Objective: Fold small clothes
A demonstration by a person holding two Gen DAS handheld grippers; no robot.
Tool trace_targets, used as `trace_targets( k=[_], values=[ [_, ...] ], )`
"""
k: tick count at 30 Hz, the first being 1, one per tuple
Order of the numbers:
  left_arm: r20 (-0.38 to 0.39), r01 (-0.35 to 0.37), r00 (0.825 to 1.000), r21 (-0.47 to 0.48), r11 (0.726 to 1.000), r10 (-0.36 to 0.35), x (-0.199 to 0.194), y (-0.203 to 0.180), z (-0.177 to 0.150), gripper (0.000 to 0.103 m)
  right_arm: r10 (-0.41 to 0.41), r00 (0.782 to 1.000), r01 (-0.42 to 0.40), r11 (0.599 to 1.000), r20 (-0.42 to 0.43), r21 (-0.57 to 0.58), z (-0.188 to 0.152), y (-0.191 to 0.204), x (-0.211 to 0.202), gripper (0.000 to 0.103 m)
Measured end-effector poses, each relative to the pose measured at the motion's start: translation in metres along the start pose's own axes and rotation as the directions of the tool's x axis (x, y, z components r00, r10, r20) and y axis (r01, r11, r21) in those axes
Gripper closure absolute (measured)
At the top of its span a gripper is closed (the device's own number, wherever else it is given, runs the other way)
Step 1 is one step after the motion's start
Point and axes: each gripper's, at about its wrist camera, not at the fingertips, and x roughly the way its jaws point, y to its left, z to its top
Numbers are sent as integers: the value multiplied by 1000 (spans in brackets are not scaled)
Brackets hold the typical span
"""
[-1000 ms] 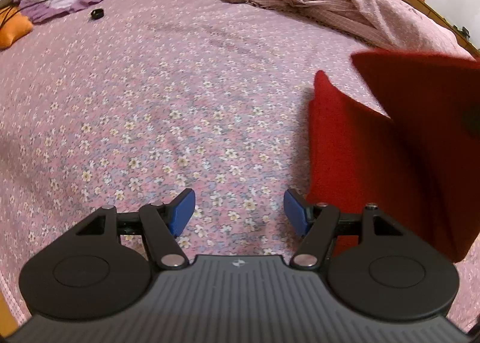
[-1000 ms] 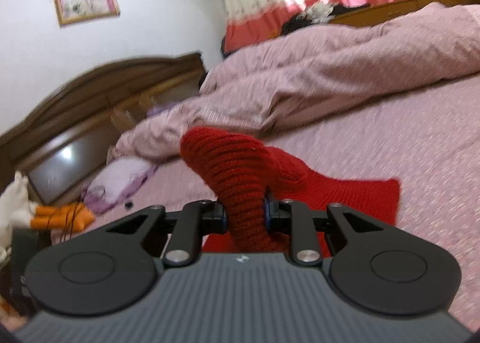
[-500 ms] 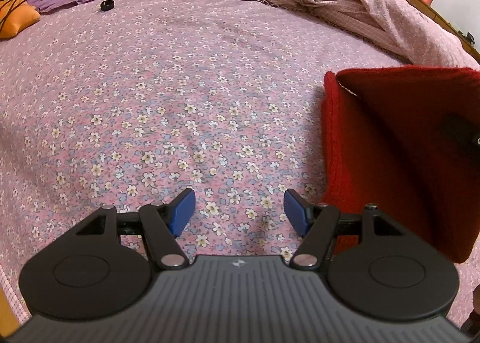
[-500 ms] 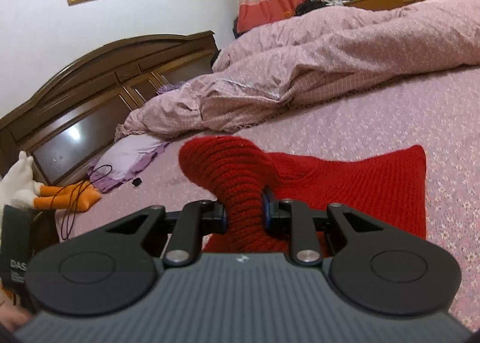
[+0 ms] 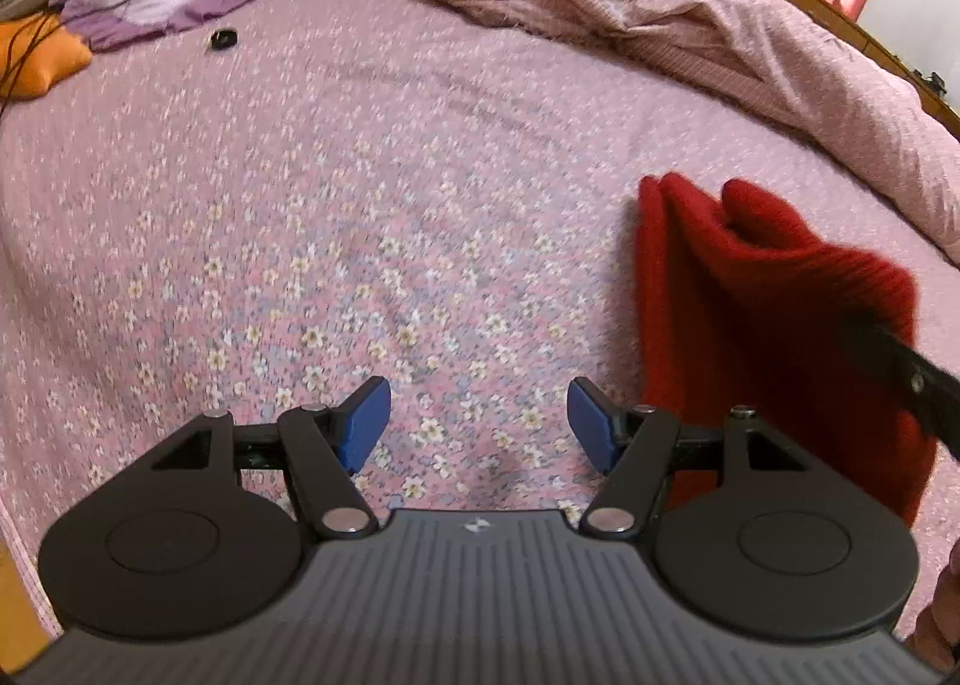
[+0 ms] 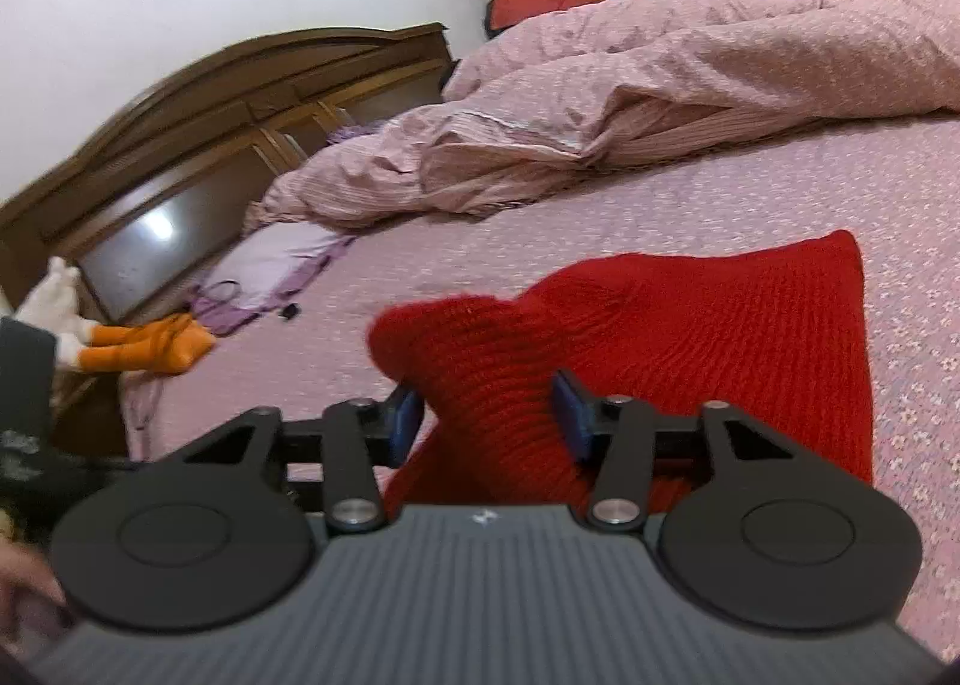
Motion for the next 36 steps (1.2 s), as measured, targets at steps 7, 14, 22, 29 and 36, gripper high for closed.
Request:
trace_targets(
  k=[7,14,22,29,36],
  values=[
    [53,28,998,46,999,-30,-23,-17,10,32,47,999,-47,997,1,57,3,-7,-33,49],
    [105,85,990,82,993,-94,-48,-40,22,32,-28,998,21,989,47,143,7,-31,-69,48],
    [111,175,975,167,970,-195,-56,-87,38,32,-171,984,153,955,48,254,-4,-68,-81,47],
    [51,205,974,229,952,-222,-29,-127,37,32,-227,974,212,922,10,323,-20,-88,-81,47],
    [58,167,980,277,946,-190,-4,-141,31,34,-218,976,210,908,-19,363,-32,-102,-81,47]
  ],
)
